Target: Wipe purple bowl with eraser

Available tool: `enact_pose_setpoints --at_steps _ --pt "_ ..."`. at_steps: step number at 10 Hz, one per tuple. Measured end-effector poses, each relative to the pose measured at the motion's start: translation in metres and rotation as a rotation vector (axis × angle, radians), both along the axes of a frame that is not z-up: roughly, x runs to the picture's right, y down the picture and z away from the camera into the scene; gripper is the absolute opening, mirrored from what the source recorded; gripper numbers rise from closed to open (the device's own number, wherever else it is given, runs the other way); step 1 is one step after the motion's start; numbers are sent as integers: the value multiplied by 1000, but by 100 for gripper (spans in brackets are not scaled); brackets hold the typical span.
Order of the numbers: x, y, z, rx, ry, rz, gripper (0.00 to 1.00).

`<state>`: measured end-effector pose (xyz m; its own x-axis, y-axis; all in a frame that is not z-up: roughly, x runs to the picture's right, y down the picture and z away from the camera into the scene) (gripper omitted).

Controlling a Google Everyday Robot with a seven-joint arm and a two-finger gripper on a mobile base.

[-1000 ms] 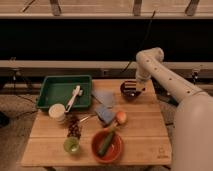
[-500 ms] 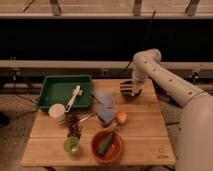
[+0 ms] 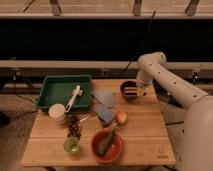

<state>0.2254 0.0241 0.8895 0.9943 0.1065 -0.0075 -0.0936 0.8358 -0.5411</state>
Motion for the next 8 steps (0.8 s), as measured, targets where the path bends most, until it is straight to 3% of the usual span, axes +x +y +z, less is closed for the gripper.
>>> enact_pose_setpoints --at_steps 4,7,8 --pt "8 -10 0 16 10 18 0" --pt "-8 -15 -1 26 -19 2 19" --pt "-7 -15 -1 27 -17 1 20"
